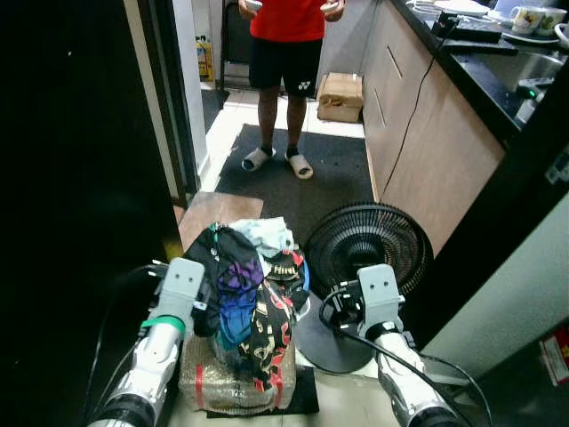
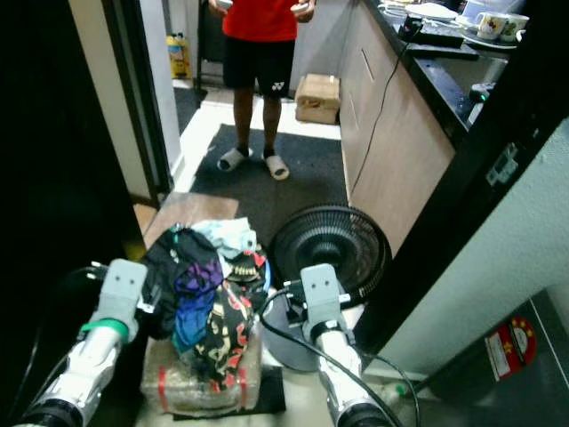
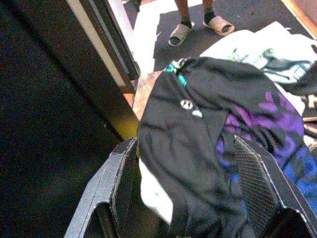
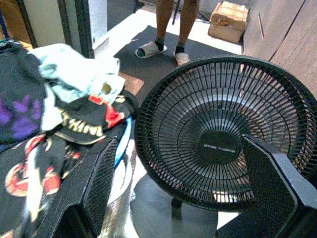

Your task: Clothes washing

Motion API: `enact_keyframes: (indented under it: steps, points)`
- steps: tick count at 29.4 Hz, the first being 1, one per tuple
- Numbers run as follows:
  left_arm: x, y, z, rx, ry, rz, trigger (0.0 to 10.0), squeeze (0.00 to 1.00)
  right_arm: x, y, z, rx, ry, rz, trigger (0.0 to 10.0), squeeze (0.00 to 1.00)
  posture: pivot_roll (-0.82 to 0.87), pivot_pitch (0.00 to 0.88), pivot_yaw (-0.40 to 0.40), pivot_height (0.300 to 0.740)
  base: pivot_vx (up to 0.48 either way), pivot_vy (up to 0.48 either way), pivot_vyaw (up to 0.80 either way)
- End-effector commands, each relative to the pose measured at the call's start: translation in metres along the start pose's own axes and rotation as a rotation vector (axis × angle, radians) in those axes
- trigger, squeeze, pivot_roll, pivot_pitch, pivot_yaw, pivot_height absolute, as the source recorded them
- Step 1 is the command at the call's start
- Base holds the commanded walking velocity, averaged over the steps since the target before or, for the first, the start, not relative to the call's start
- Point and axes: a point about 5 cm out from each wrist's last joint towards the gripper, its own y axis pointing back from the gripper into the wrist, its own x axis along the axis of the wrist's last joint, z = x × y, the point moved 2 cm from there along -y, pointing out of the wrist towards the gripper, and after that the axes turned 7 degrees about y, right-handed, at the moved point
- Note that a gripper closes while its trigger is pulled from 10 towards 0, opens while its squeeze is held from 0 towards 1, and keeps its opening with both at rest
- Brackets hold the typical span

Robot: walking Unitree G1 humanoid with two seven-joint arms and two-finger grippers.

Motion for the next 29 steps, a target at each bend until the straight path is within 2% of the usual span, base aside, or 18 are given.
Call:
enact_keyframes:
  steps: [1, 4, 20, 29]
  points:
    - [-0.006, 0.002, 0.002, -0.005, -0.002, -0.025, 10.0, 0.00, -0.006, 0.003, 0.002, -0.001, 0.006, -0.024, 10.0, 0.00, 0.00, 0.000, 0.004, 0.740, 0.431, 0.000, 0.00]
    - [-0.006, 0.002, 0.001, -0.002, 0.001, -0.027, 10.0, 0.00, -0.006, 0.003, 0.002, -0.001, 0.006, -0.025, 10.0, 0.00, 0.00, 0.000, 0.004, 0.740, 0.428, 0.000, 0.00]
    - [-0.010, 0.002, 0.007, -0.019, 0.012, -0.058, 10.0, 0.00, -0.010, 0.005, 0.006, -0.013, 0.008, -0.040, 10.0, 0.00, -0.01, 0.000, 0.005, 0.740, 0.000, 0.000, 0.00]
    - [-0.018, 0.007, 0.016, -0.069, -0.024, -0.083, 10.0, 0.00, -0.010, 0.006, 0.010, -0.036, -0.001, -0.033, 10.0, 0.00, -0.01, 0.008, 0.013, 0.740, 0.000, 0.000, 0.00]
